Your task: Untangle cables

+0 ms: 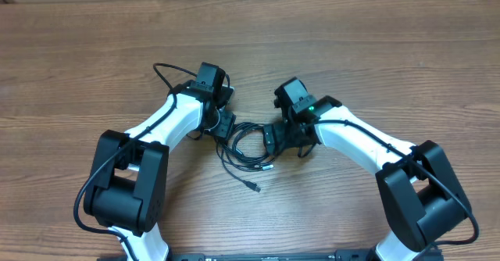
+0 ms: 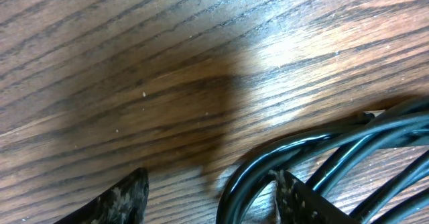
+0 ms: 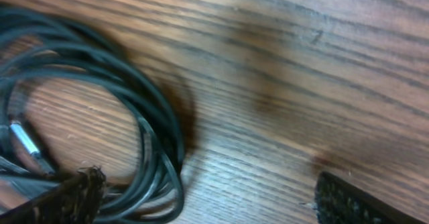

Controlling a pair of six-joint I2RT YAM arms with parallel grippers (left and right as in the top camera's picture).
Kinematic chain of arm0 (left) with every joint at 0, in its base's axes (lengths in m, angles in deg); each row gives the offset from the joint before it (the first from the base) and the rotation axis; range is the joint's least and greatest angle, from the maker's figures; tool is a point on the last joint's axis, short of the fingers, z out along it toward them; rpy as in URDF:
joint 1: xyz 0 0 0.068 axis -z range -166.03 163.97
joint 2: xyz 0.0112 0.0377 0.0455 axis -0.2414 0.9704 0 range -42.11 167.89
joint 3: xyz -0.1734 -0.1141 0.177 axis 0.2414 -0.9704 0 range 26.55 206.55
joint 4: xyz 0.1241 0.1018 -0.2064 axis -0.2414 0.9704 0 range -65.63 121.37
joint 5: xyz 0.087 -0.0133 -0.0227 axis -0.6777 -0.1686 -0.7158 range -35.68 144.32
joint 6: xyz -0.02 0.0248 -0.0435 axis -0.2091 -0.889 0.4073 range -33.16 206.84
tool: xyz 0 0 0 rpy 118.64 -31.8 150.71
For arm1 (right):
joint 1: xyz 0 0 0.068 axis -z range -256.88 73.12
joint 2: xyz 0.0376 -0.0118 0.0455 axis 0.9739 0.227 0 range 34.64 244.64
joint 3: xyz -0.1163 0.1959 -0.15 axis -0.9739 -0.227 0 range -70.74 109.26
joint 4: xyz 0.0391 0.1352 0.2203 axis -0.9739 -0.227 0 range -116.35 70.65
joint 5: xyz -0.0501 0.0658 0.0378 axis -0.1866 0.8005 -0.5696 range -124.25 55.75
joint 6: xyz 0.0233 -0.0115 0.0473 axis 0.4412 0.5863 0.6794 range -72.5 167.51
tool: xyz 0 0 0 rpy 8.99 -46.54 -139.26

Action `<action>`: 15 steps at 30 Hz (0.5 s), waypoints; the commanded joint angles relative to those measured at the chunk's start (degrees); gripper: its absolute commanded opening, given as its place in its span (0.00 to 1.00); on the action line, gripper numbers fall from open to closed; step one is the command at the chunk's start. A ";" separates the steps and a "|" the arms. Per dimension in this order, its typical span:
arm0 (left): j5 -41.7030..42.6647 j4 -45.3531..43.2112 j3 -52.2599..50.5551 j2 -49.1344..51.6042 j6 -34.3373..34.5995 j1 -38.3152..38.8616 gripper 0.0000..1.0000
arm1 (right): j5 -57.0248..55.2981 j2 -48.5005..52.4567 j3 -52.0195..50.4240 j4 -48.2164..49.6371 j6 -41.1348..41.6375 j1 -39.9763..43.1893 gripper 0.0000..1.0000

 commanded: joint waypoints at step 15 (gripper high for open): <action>3.10 -0.83 -2.12 2.38 -2.71 5.03 0.63 | -20.33 -0.13 -6.69 5.81 10.80 -1.90 1.00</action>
